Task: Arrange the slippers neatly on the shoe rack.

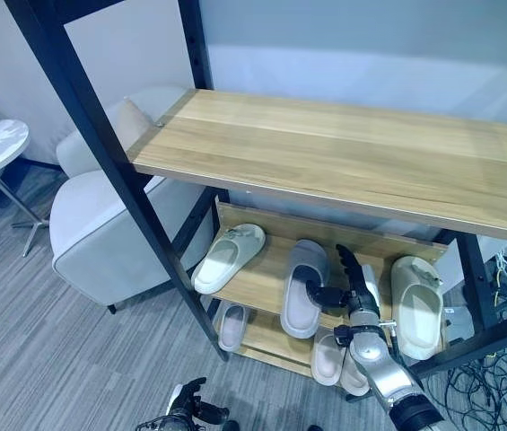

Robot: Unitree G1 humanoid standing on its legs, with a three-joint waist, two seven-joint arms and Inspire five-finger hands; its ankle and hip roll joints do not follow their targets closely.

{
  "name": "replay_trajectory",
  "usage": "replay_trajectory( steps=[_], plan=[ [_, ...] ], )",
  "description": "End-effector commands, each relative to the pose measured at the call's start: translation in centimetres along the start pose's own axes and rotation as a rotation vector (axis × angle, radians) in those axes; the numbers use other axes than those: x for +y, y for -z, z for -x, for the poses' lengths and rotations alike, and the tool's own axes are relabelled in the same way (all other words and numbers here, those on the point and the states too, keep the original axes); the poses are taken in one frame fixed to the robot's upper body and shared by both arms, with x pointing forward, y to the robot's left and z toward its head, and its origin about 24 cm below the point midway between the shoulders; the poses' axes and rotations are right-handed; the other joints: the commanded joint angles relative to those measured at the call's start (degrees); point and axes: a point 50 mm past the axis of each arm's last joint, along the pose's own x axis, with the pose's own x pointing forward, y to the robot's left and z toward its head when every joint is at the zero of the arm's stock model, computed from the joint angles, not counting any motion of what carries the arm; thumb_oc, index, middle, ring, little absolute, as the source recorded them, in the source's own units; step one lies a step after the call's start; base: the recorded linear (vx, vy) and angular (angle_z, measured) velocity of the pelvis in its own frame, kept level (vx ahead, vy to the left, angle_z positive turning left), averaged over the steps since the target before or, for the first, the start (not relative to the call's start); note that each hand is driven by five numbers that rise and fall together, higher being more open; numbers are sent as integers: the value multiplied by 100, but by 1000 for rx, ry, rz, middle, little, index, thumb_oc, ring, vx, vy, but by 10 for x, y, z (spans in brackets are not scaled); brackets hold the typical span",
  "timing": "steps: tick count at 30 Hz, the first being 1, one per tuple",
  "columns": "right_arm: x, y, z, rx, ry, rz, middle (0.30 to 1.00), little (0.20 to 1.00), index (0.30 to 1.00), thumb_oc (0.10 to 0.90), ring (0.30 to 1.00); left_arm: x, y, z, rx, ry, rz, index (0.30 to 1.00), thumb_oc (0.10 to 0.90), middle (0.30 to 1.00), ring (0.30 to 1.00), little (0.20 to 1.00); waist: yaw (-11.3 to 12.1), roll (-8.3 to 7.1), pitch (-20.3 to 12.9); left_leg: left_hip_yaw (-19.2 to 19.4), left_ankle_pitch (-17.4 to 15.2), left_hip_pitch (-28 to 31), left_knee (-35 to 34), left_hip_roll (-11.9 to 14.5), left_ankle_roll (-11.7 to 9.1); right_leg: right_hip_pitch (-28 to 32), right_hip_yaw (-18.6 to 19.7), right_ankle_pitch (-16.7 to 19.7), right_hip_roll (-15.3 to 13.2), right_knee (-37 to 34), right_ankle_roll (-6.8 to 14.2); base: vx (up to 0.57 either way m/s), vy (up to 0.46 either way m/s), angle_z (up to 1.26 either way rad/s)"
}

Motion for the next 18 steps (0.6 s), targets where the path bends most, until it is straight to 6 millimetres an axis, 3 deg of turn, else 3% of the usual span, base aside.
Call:
replay_trajectory(
  steps=[1, 4, 5, 6, 18],
  plan=[
    [-13, -58, -24, -224, 125, -89, 900, 900, 900, 800, 900, -7, 45, 12, 143, 28, -136, 900, 800, 900, 900, 900, 243, -90, 172, -86, -575, 152, 20, -215, 123, 354, 17, -610, -82, 111, 264, 8, 6, 11],
    [-13, -59, -27, -216, 134, -96, 900, 900, 900, 800, 900, -7, 46, 12, 147, 29, -138, 900, 800, 900, 900, 900, 281, -96, 182, -99, -573, 142, 20, -218, 118, 357, 8, -608, -84, 100, 264, 6, 4, 7],
    [-12, -60, -29, -215, 136, -97, 759, 759, 759, 706, 759, -7, 47, 13, 149, 29, -138, 900, 800, 900, 900, 900, 290, -99, 180, -104, -576, 147, 20, -218, 116, 362, 5, -611, -84, 97, 263, 16, -3, 5],
    [-12, -61, -30, -214, 137, -97, 300, 300, 300, 400, 300, -7, 47, 13, 150, 29, -139, 900, 800, 900, 900, 900, 304, -104, 177, -107, -579, 149, 20, -217, 116, 368, 0, -609, -83, 92, 261, 0, 0, 0],
    [-13, -58, -22, -239, 101, -64, 300, 300, 300, 400, 300, -7, 50, 13, 168, 26, -128, 900, 800, 900, 900, 900, 245, -119, 108, -88, -637, 250, 20, -189, 93, 469, -14, -647, -74, 76, 245, 0, 0, 0]
  ],
)
